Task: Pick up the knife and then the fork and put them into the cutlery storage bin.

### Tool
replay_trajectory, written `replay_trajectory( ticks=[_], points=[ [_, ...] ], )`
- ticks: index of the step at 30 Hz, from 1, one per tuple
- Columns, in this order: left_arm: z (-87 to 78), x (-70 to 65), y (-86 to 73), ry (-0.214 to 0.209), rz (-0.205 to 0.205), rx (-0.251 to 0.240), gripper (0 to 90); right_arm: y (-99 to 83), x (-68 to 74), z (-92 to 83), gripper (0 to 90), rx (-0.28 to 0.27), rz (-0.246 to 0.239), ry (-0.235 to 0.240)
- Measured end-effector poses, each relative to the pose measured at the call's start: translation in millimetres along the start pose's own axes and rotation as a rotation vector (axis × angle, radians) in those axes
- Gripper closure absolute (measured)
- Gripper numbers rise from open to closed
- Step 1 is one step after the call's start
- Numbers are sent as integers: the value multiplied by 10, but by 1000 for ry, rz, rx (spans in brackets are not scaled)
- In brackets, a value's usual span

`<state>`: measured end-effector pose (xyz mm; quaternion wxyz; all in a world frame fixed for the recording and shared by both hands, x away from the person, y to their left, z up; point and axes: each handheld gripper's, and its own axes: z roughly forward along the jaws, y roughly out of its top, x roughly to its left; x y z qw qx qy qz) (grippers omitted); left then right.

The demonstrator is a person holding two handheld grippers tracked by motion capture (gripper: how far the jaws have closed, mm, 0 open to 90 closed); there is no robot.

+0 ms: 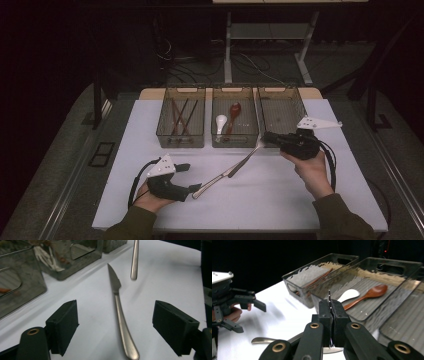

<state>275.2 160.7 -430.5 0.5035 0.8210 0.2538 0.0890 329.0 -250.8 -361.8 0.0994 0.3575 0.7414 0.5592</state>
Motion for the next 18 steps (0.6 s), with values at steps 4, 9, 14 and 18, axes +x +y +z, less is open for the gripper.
replay_trajectory(
  ticks=[4, 9, 14, 18],
  points=[
    [-14, 25, -32, 15, -18, 3, 155, 64, -103, -84, 881, -18, 5, -38],
    [-5, 18, -17, 38, -2, 8, 139, 144, -259, -214, 881, -51, 31, -85],
    [-12, 30, -15, 62, -9, 7, 107, 232, -426, -350, 880, -90, 57, -127],
    [-15, 16, 4, 79, -1, 12, 69, 323, -547, -457, 880, -105, 72, -170]
  ],
)
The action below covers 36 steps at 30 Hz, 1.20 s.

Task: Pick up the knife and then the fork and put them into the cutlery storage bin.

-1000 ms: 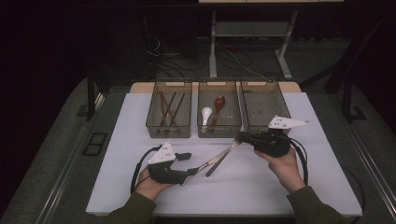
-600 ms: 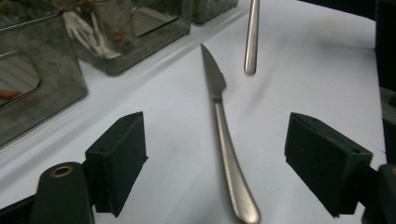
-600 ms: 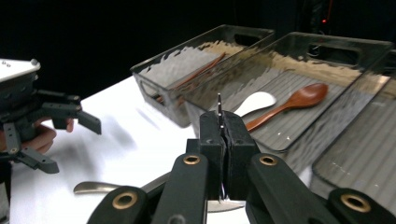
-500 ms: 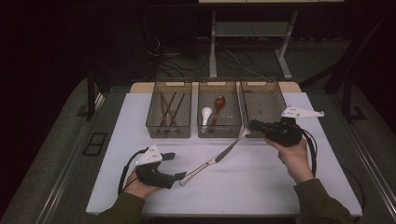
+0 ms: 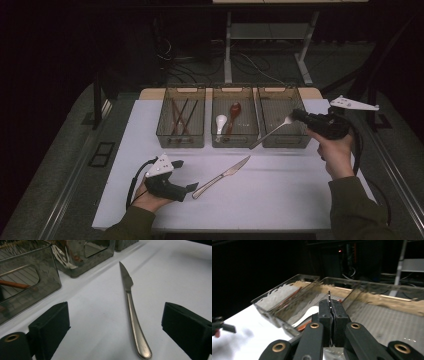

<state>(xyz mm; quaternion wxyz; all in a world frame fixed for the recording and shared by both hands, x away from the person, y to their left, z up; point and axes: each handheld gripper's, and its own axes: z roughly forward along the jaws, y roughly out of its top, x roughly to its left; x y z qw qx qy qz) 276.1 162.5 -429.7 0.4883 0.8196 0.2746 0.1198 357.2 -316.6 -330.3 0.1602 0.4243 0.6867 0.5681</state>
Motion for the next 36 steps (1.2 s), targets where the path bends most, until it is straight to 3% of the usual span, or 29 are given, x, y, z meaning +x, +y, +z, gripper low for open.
replay_trajectory(
  ticks=[5, 15, 22, 36],
  points=[
    [26, -6, 4, -11, -28, 23, 1, 138, -164, -84, 881, -43, 48, -26],
    [28, -30, 12, -18, -19, 21, 0, 366, -461, -97, 881, -49, 58, -161],
    [28, -23, 8, -25, -25, 16, 0, 340, -580, -27, 880, 21, 37, -232],
    [66, -33, -6, -36, -30, 56, 0, 42, -690, 252, 880, 163, 49, -224]
  ],
)
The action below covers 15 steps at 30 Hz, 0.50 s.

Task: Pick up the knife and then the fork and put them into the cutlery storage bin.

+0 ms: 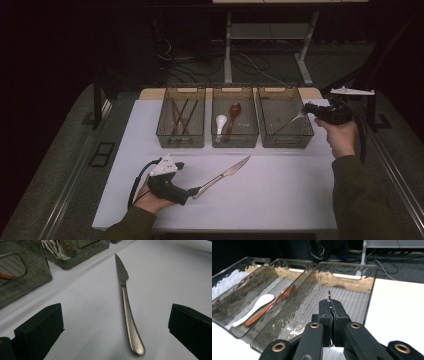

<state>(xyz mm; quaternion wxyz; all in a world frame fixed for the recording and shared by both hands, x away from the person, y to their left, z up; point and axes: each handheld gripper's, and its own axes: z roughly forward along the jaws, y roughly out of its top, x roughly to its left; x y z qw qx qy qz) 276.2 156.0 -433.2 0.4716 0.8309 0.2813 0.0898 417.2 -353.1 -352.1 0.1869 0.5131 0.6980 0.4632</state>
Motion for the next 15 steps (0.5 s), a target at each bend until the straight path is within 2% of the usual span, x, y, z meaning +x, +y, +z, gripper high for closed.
replay_trajectory(
  ticks=[5, 12, 15],
  points=[
    [12, -3, -2, -4, 0, 7, 0, -13, 10, 64, 880, 33, -11, 18],
    [15, -2, -3, -7, -5, 10, 0, -47, -38, 138, 874, 66, 21, 31],
    [18, 0, -3, -10, -6, 10, 0, -64, -57, 173, 849, 86, 6, -16]
  ],
)
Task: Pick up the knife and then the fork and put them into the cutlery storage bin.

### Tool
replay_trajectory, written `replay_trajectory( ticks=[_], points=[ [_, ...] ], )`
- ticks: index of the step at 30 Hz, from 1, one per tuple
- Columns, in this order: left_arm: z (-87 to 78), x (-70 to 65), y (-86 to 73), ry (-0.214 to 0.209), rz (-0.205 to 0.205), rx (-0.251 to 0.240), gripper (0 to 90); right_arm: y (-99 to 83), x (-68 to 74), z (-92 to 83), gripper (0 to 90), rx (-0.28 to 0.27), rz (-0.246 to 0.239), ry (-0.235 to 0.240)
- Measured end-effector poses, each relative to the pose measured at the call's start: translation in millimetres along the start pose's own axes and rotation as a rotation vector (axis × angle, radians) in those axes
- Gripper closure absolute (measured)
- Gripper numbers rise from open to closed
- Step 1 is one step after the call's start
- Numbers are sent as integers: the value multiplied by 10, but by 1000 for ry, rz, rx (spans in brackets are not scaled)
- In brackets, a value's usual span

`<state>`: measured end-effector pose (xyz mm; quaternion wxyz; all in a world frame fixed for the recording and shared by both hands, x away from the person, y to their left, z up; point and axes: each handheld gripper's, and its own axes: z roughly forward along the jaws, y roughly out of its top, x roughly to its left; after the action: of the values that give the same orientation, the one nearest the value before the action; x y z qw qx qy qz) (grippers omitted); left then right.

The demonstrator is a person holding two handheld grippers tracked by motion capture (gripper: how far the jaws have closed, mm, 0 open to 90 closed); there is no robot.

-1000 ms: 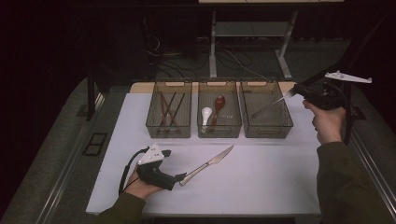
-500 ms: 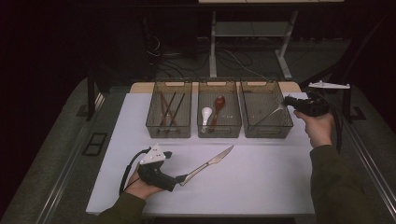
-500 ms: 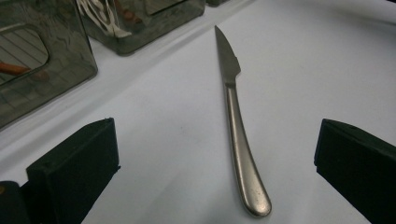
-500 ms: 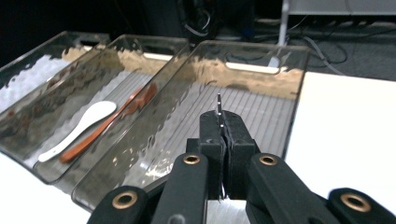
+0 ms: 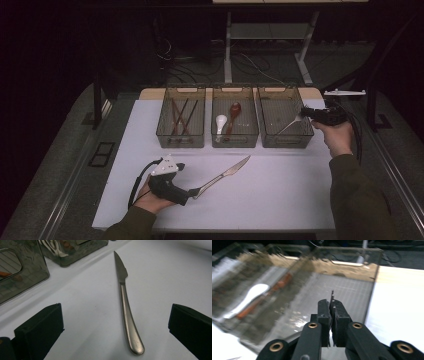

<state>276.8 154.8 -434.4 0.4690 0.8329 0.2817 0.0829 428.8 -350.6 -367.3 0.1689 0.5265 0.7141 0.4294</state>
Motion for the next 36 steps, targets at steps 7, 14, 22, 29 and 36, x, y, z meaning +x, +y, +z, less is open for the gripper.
replay_trajectory(
  ticks=[7, 14, 22, 29, 36],
  points=[
    [6, 5, 0, -4, 0, 3, 0, -34, -56, 22, 779, -24, 12, -92],
    [17, 2, -2, -5, -1, 6, 0, -112, -140, 50, 741, 7, 23, -108],
    [20, 2, -3, -5, -1, 6, 0, -123, -187, -23, 480, -16, 21, -131],
    [23, -1, -3, -5, 0, 11, 0, -156, -165, -115, 434, -35, 23, -98],
    [34, 1, -6, -5, 1, 19, 0, -222, -169, -152, 827, -34, 10, -135]
  ],
)
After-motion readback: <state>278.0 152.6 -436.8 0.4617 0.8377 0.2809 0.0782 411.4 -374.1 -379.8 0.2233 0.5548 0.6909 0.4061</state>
